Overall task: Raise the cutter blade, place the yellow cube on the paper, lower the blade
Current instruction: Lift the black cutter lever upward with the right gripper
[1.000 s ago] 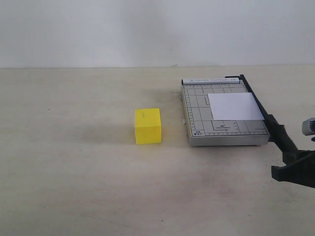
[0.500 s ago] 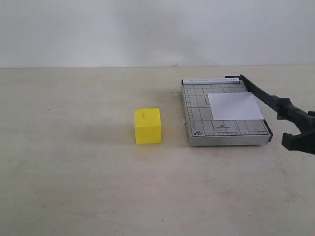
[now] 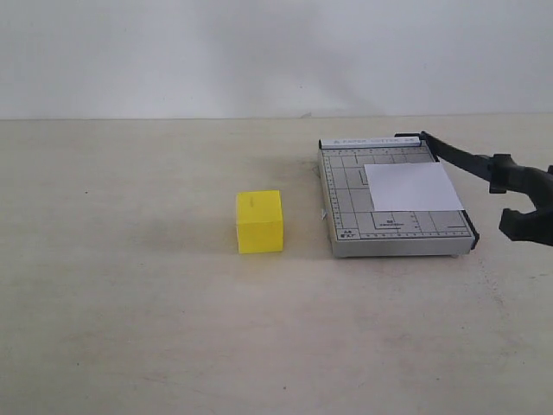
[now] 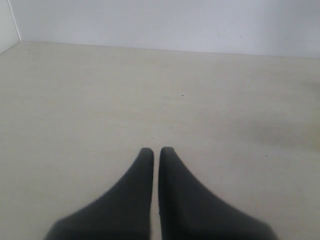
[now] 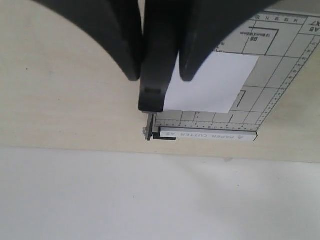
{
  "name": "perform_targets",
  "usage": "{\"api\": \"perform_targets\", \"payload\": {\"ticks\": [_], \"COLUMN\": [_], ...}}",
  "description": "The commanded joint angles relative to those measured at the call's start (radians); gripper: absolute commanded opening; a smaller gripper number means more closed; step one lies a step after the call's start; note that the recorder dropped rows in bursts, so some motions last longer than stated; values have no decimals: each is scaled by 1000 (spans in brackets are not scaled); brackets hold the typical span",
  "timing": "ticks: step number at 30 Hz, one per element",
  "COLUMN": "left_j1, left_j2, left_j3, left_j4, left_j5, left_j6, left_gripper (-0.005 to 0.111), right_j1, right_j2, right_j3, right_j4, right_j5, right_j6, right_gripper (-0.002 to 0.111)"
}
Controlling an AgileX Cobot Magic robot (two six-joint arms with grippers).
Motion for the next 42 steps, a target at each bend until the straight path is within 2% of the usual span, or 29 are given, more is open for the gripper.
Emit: {"api": "perform_targets", "payload": {"ticks": [1,7,9,14,17,20,24,27,30,34,36,40,42], "left_j1": [3,3,3,3,3,3,3,3,3,3,3,3,3], "left_j2": [-2,-2,-2,-2,-2,-2,-2,-2,-2,-2,-2,-2,-2], "left_j3": [-1,-1,-1,-1,-1,-1,-1,-1,-1,-1,-1,-1,-1], "left_j4": [0,0,5,56,142,223,242,42,-107,-169,-205,-242,-249], "left_j5": [-17,-17,-17,-19,-34,-43,-94,-177,-183,-213,-227,-273,-319], "left_j6": [-5,-5,-5,34,104,130,115,-38,-101,-104,-104,-104,-135], "left_gripper": [4,4,4,4,4,4,4,4,4,4,4,4,4], "right_j1": [-1,-1,-1,-1,-1,-1,-1,-1,-1,-1,-1,-1,-1], "right_j2": [-27,-27,-27,-27,-27,-38,-86,-150,-234,-320,-345,-370,-372], "right_j3": [-34,-34,-34,-34,-34,-34,-44,-82,-144,-222,-243,-250,-250], "right_j4": [-33,-33,-33,-33,-33,-29,-13,-8,-6,-3,19,151,233], "right_j5": [-109,-35,4,39,36,40,35,28,38,110,182,310,370], "right_j6": [-27,-27,-27,-27,-27,-27,-114,-212,-190,-151,-151,-151,-151], "right_gripper": [0,1,8,38,48,50,50,50,50,49,40,-1,0]}}
